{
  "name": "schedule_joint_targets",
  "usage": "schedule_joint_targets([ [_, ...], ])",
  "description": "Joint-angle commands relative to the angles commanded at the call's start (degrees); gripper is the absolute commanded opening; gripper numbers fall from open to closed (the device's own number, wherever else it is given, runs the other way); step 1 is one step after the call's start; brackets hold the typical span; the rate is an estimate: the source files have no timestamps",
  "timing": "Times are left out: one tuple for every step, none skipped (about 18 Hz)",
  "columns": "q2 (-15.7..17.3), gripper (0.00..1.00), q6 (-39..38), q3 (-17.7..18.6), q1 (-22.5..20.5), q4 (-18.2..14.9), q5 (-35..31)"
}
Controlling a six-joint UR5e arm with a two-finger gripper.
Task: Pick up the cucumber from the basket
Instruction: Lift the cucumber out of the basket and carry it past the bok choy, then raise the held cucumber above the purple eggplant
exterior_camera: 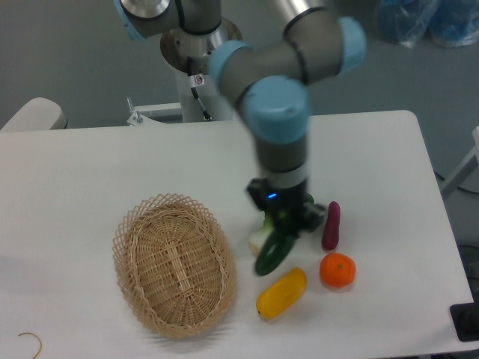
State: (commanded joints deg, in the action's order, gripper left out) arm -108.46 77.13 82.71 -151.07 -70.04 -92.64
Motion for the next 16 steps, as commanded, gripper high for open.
schedule_joint_targets([
  [0.0, 0.27, 3.1, -0.1, -1.6, -0.9, 0.0],
  [0.8, 0.27, 5.7, -0.1, -3.0, -1.8, 0.0],
  [1.6, 0.27, 7.9, 0.0, -4.1, -2.8, 0.0],
  [1.8, 0.27, 9.7, -0.1, -4.9, -3.4, 0.0],
  [1.8, 0.27, 10.5, -0.1, -5.3, -3.6, 0.1],
  [1.8, 0.27, 10.8, -0.1, -5.4, -3.6, 0.1],
  [1.8, 0.27, 10.8, -0.1, -5.4, -3.6, 0.2],
  [1.9, 0.27, 10.8, -0.2, -5.4, -3.5, 0.5],
  [1.9, 0.27, 10.8, -0.3, -5.3, -3.5, 1.2],
  [1.9, 0.27, 10.8, -0.3, -5.3, -3.5, 1.8],
  [2.0, 0.27, 10.8, -0.3, -5.4, -3.5, 2.5],
  [2.0, 0.27, 10.8, -0.3, -5.3, -3.5, 2.5],
  [2.0, 0.27, 10.7, -0.3, -5.1, -3.4, 2.5],
  [2.0, 0.27, 10.7, -0.5, -4.9, -3.4, 2.5],
  [2.0, 0.27, 10.7, -0.6, -4.8, -3.5, 2.5],
  [2.0, 0.27, 10.7, -0.6, -4.8, -3.5, 2.5],
])
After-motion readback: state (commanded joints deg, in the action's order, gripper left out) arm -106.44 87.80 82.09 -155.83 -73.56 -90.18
